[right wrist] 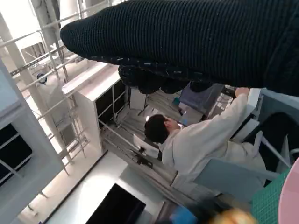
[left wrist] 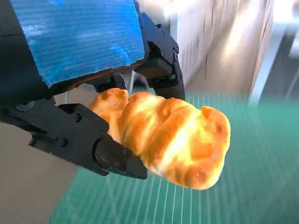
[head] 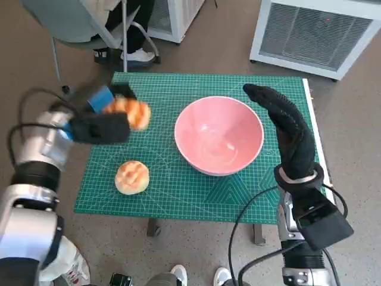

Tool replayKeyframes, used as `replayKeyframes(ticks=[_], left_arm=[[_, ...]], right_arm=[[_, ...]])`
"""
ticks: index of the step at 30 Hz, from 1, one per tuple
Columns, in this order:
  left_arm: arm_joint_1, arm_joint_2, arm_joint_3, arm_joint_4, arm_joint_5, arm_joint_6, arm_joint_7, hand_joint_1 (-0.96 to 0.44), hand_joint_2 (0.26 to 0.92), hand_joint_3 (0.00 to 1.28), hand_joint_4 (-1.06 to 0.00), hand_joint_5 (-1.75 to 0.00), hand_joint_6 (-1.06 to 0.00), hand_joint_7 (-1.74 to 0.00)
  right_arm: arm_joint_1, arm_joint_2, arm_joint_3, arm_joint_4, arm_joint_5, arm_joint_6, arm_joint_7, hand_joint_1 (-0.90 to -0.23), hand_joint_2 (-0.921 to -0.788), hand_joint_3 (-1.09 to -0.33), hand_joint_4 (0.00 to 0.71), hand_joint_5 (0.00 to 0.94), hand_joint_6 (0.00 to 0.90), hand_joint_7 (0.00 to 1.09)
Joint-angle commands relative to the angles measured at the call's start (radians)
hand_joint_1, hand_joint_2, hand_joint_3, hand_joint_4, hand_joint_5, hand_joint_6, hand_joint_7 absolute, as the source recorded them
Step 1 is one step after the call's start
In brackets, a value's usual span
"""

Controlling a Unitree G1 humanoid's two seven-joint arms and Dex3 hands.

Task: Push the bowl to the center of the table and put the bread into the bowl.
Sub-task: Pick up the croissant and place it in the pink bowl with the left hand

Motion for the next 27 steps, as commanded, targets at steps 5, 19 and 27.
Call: replayKeyframes(ticks=[5, 19, 27], left_arm=[[0.023, -0.039, 0.053, -0.264, -0.029, 0.006, 0.077, 0.0, 0.92, 0.09, -0.64, -1.26, -0.64, -1.11], [0.046, -0.172, -0.019, -0.397, -0.026, -0.102, 0.024, 0.0, 0.92, 0.07, -0.64, -1.22, -0.66, -1.12], [0.011, -0.256, -0.061, -0.279, -0.012, -0.156, 0.01, 0.0, 0.92, 0.1, -0.59, -1.22, -0.66, -1.19]], right_arm=[[0.011, 0.003, 0.003, 0.018, 0.005, 0.006, 0.008, -0.577, -0.921, -0.898, 0.276, 0.135, -0.001, 0.76], [0.001, -0.004, -0.005, 0.04, 0.027, -0.005, 0.029, -0.57, -0.921, -0.896, 0.203, 0.276, -0.001, 0.76], [0.0, -0.011, -0.011, 0.043, 0.041, -0.011, 0.04, -0.566, -0.921, -0.895, 0.071, 0.532, -0.001, 0.77]])
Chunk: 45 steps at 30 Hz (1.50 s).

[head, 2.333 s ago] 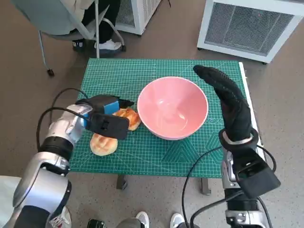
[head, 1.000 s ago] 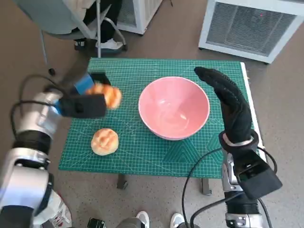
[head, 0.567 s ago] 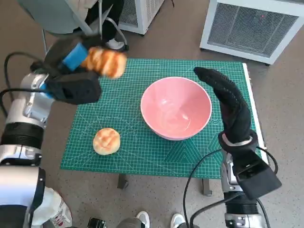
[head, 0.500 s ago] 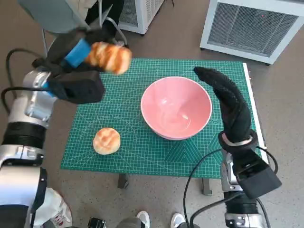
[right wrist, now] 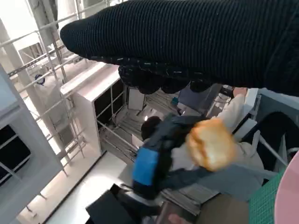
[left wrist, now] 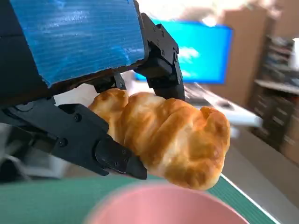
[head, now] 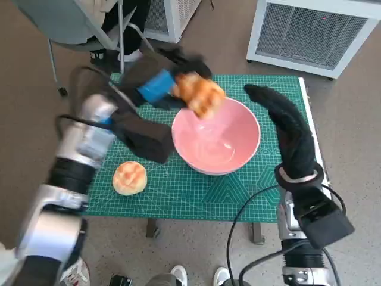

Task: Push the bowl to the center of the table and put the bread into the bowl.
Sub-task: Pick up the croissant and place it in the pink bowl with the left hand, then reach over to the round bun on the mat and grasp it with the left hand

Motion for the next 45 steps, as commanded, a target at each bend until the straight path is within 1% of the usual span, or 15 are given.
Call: replayKeyframes(ticks=[1, 7, 8, 10, 11, 12, 13, 14, 15, 18, 22, 28, 31, 38, 45], left_arm=[[-0.038, -0.034, -0.023, 0.068, 0.018, -0.019, -0.005, 0.0, 0.921, 0.1, -0.58, -1.22, -0.66, -1.2], [-0.055, -0.073, -0.052, 0.144, 0.045, -0.034, 0.007, 0.0, 0.92, 0.13, -0.54, -1.27, -0.63, -1.22], [-0.058, -0.079, -0.052, 0.162, 0.039, -0.031, -0.01, 0.0, 0.92, 0.13, -0.54, -1.28, -0.62, -1.21], [-0.061, -0.088, -0.052, 0.189, 0.025, -0.02, -0.054, 0.0, 0.921, 0.19, -0.5, -1.34, -0.54, -1.28], [-0.062, -0.09, -0.051, 0.199, 0.019, -0.013, -0.076, -0.02, 0.906, 0.19, -0.37, -1.05, -0.4, -1.09], [-0.062, -0.09, -0.053, 0.202, 0.015, 0.007, -0.115, -0.03, 0.906, 0.18, -0.35, -0.91, -0.36, -0.99], [-0.062, -0.089, -0.054, 0.203, 0.012, 0.021, -0.143, -0.04, 0.897, 0.13, -0.23, -0.52, -0.23, -0.74], [-0.063, -0.087, -0.059, 0.192, 0.013, 0.051, -0.19, -0.04, 0.895, 0.12, -0.2, -0.42, -0.19, -0.68], [-0.064, -0.084, -0.062, 0.183, 0.013, 0.072, -0.223, -0.04, 0.874, 0.09, -0.13, -0.27, -0.13, -0.59], [-0.059, -0.078, -0.061, 0.142, 0.004, 0.123, -0.308, -0.05, 0.839, 0.05, -0.05, -0.09, -0.06, -0.48], [-0.03, -0.059, -0.053, 0.076, 0.0, 0.149, -0.353, -0.08, 0.824, 0.03, -0.02, -0.03, -0.05, -0.45], [0.029, -0.024, -0.022, -0.017, -0.027, 0.16, -0.363, -0.12, 0.824, 0.01, -0.02, -0.01, -0.06, -0.4], [0.062, 0.011, -0.003, -0.068, -0.052, 0.141, -0.375, -0.13, 0.827, 0.01, -0.03, 0.0, -0.08, -0.37], [0.176, 0.123, 0.065, -0.258, -0.141, 0.145, -0.463, -0.11, 0.829, 0.0, -0.06, 0.0, -0.24, -0.16], [0.328, 0.252, 0.162, -0.46, -0.213, 0.193, -0.529, -0.11, 0.829, 0.0, -0.09, -0.01, -0.3, -0.11]], right_arm=[[0.008, -0.005, -0.004, 0.014, 0.011, 0.002, 0.014, -0.565, -0.921, -0.895, 0.069, 0.535, -0.001, 0.77], [0.013, -0.007, -0.006, 0.009, 0.01, -0.004, 0.011, -0.564, -0.921, -0.893, 0.061, 0.549, -0.001, 0.77], [0.015, -0.008, -0.007, 0.006, 0.009, -0.005, 0.01, -0.565, -0.921, -0.892, 0.06, 0.55, -0.001, 0.77], [0.018, -0.008, -0.008, 0.003, 0.007, -0.006, 0.007, -0.571, -0.921, -0.889, 0.059, 0.551, -0.001, 0.77], [0.018, -0.008, -0.008, 0.002, 0.006, -0.007, 0.006, -0.575, -0.921, -0.886, 0.059, 0.552, -0.001, 0.77], [0.018, -0.008, -0.009, 0.003, 0.006, -0.008, 0.006, -0.577, -0.921, -0.885, 0.059, 0.552, -0.001, 0.77], [0.018, -0.008, -0.009, 0.003, 0.006, -0.009, 0.005, -0.58, -0.921, -0.882, 0.059, 0.553, -0.001, 0.76], [0.018, -0.009, -0.011, 0.004, 0.007, -0.009, 0.006, -0.581, -0.921, -0.881, 0.059, 0.553, -0.001, 0.76], [0.017, -0.009, -0.012, 0.005, 0.008, -0.01, 0.006, -0.584, -0.921, -0.878, 0.059, 0.553, -0.001, 0.76], [0.016, -0.011, -0.016, 0.008, 0.01, -0.014, 0.006, -0.59, -0.921, -0.871, 0.057, 0.549, -0.001, 0.76], [0.013, -0.008, -0.019, 0.016, 0.011, -0.019, 0.005, -0.593, -0.921, -0.867, 0.058, 0.545, -0.001, 0.75], [0.013, 0.0, -0.02, 0.019, 0.006, -0.021, 0.001, -0.593, -0.921, -0.864, 0.061, 0.537, -0.001, 0.74], [0.014, 0.003, -0.02, 0.018, 0.004, -0.022, 0.0, -0.591, -0.921, -0.864, 0.063, 0.535, -0.001, 0.74], [0.017, 0.01, -0.017, 0.01, 0.0, -0.019, -0.005, -0.588, -0.921, -0.866, 0.065, 0.529, -0.001, 0.74], [0.029, 0.014, -0.016, -0.007, -0.008, -0.018, -0.012, -0.585, -0.921, -0.869, 0.067, 0.526, -0.001, 0.74]])
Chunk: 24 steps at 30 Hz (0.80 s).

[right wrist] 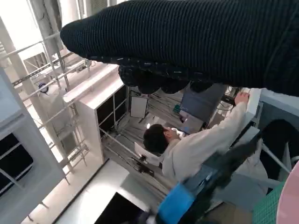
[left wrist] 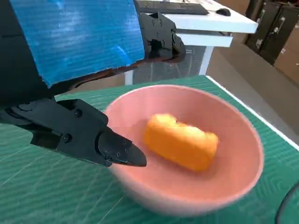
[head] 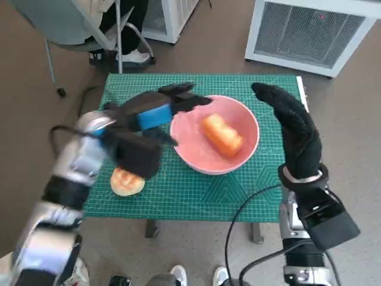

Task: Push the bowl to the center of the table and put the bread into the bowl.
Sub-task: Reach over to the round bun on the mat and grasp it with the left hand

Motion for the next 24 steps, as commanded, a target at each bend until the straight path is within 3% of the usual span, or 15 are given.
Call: replayKeyframes(ticks=[1, 12, 24], left_arm=[[0.096, 0.09, 0.069, -0.125, -0.053, 0.043, -0.043, -0.11, 0.829, 0.0, -0.09, -0.01, -0.31, -0.11], [0.353, 0.23, 0.202, -0.237, -0.112, 0.04, -0.035, -0.13, 0.836, 0.0, -0.15, -0.02, -0.34, -0.07], [0.537, 0.258, 0.245, -0.306, -0.092, 0.045, 0.008, -0.1, 0.839, 0.0, -0.19, -0.01, -0.36, -0.04]], right_arm=[[0.03, 0.007, 0.002, -0.009, -0.012, 0.008, -0.009, -0.585, -0.921, -0.869, 0.067, 0.526, -0.001, 0.74], [0.029, 0.006, 0.002, -0.018, -0.005, 0.013, -0.008, -0.571, -0.921, -0.869, 0.072, 0.519, -0.001, 0.74], [0.024, 0.002, 0.007, -0.006, 0.014, 0.013, 0.014, -0.569, -0.921, -0.872, 0.075, 0.515, -0.001, 0.74]])
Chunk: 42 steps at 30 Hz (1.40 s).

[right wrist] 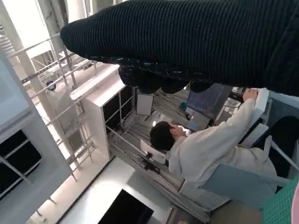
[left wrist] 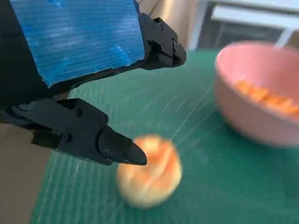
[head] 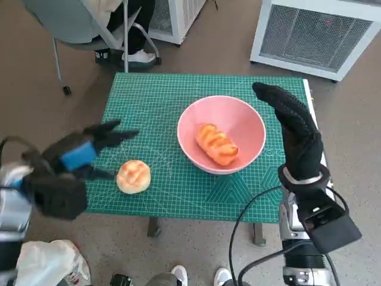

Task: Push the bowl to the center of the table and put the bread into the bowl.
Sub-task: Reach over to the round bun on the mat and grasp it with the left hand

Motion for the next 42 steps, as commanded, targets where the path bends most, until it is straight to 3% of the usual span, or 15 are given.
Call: replayKeyframes(ticks=[1, 21, 42], left_arm=[[0.037, 0.007, 0.009, -0.038, 0.012, 0.005, 0.024, -0.1, 0.839, 0.0, -0.19, -0.01, -0.36, -0.04], [0.058, -0.049, -0.066, -0.054, 0.08, 0.073, 0.061, -0.1, 0.841, 0.0, -0.19, 0.0, -0.37, -0.01], [-0.065, -0.129, -0.199, 0.257, 0.154, 0.028, 0.097, -0.05, 0.862, 0.01, -0.24, -0.02, -0.37, -0.01]], right_arm=[[0.018, -0.001, 0.006, 0.015, 0.013, 0.008, 0.018, -0.569, -0.921, -0.872, 0.075, 0.515, -0.001, 0.74], [0.016, -0.006, 0.014, 0.016, 0.005, 0.011, 0.035, -0.558, -0.921, -0.889, 0.061, 0.539, -0.001, 0.75], [0.037, -0.022, 0.014, -0.014, 0.001, 0.034, 0.033, -0.559, -0.921, -0.9, 0.017, 0.619, -0.001, 0.75]])
